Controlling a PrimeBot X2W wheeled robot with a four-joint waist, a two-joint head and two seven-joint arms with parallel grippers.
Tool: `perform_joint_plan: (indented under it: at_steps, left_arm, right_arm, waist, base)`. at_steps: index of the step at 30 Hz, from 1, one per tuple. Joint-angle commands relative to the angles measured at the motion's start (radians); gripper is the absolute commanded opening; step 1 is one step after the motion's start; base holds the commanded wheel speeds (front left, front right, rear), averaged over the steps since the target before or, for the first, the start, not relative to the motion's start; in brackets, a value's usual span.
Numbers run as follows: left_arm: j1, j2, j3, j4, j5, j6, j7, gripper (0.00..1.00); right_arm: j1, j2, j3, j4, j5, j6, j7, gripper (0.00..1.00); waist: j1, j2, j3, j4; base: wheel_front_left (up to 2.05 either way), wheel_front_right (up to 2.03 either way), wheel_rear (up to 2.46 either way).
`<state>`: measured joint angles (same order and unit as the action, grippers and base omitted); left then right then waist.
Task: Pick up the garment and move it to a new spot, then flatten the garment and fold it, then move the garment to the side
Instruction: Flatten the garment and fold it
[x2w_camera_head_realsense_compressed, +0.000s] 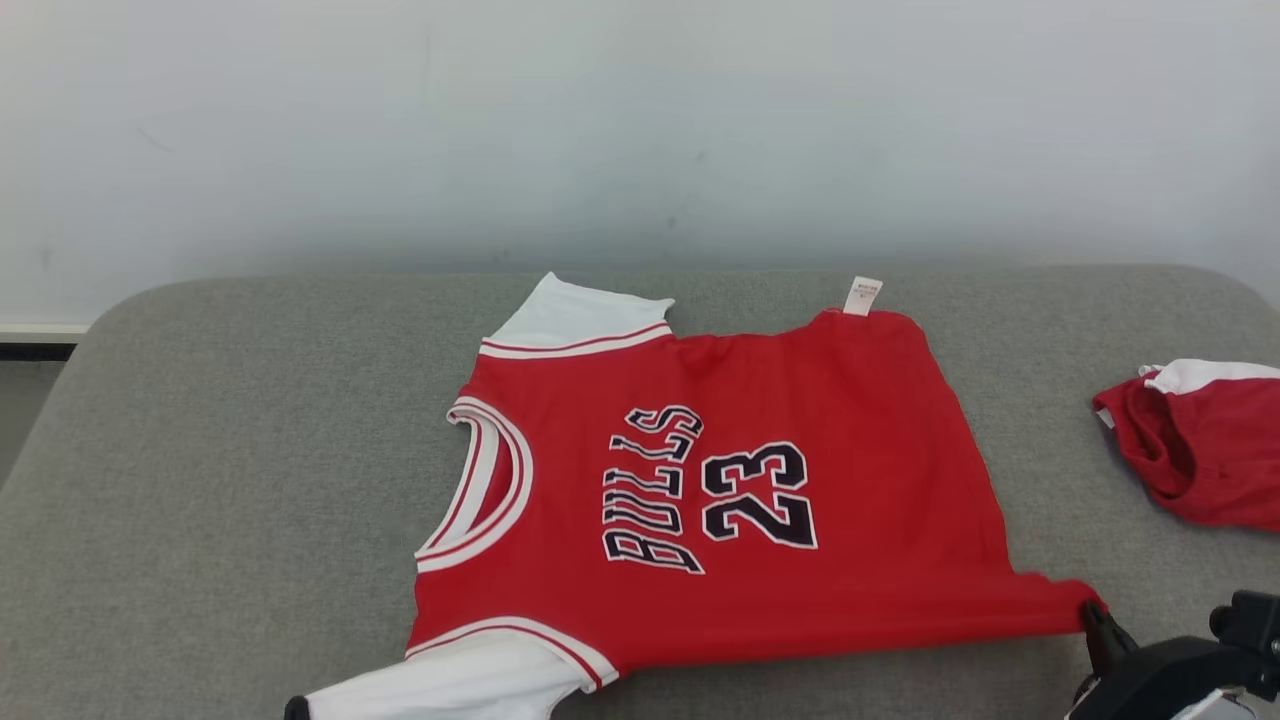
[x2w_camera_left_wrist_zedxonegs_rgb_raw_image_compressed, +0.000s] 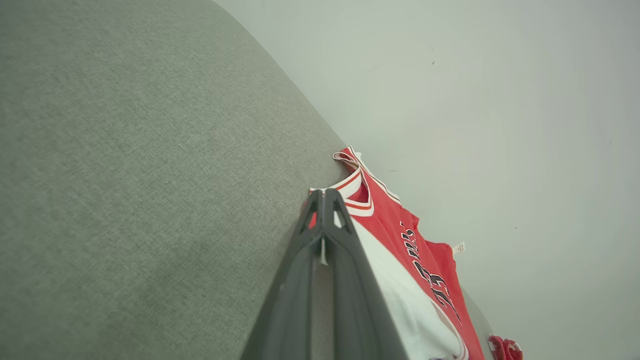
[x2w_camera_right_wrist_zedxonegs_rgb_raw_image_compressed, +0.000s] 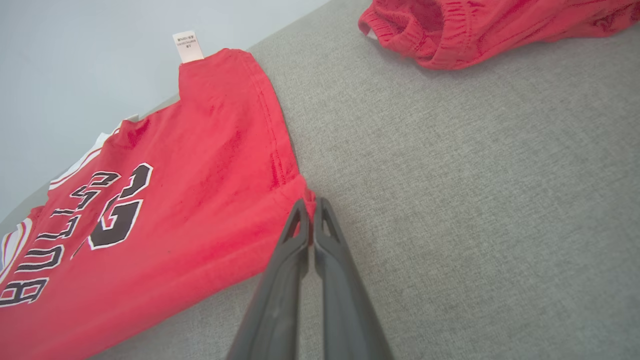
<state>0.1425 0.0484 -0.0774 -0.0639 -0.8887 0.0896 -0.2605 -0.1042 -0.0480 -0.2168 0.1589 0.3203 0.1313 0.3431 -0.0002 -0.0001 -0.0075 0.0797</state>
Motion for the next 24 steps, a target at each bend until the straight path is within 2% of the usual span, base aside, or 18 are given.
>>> perform_joint_plan:
  at_steps: [1, 8, 12, 16, 24]
  left_arm:
    - [0.034, 0.004, 0.001, -0.019, 0.014, 0.009, -0.006, 0.0]
    - [0.104, 0.003, -0.03, -0.075, 0.079, 0.019, -0.006, 0.0]
    - [0.074, 0.003, -0.036, -0.083, 0.104, 0.002, -0.006, 0.0]
    - [-0.073, 0.003, -0.075, 0.008, 0.166, -0.015, -0.006, 0.0]
    - [-0.363, 0.003, -0.121, 0.226, 0.181, -0.032, -0.005, 0.0]
  right_arm:
    - [0.042, -0.004, -0.006, -0.017, 0.015, -0.001, 0.014, 0.0]
    - [0.148, -0.005, -0.013, -0.12, 0.021, -0.001, 0.088, 0.0]
    - [0.157, -0.004, -0.006, -0.158, 0.05, -0.001, 0.084, 0.0]
    - [0.076, -0.003, 0.041, -0.162, 0.067, -0.001, 0.094, 0.0]
    - [-0.118, -0.002, 0.088, -0.003, -0.011, -0.001, 0.104, 0.0]
  waist:
    - [0.0002, 0.0001, -0.02, 0.021]
    - [0.0002, 0.0001, -0.013, 0.018]
    - [0.0002, 0.0001, -0.003, 0.01]
    - [0.0002, 0.0001, 0.017, -0.009]
    - [0.0002, 0.0001, 0.056, -0.03]
  base:
    - [0.0, 0.0, 0.0]
    - [0.0, 0.0, 0.0]
    - [0.0, 0.0, 0.0]
    - [0.0, 0.0, 0.0]
    - [0.0, 0.0, 0.0]
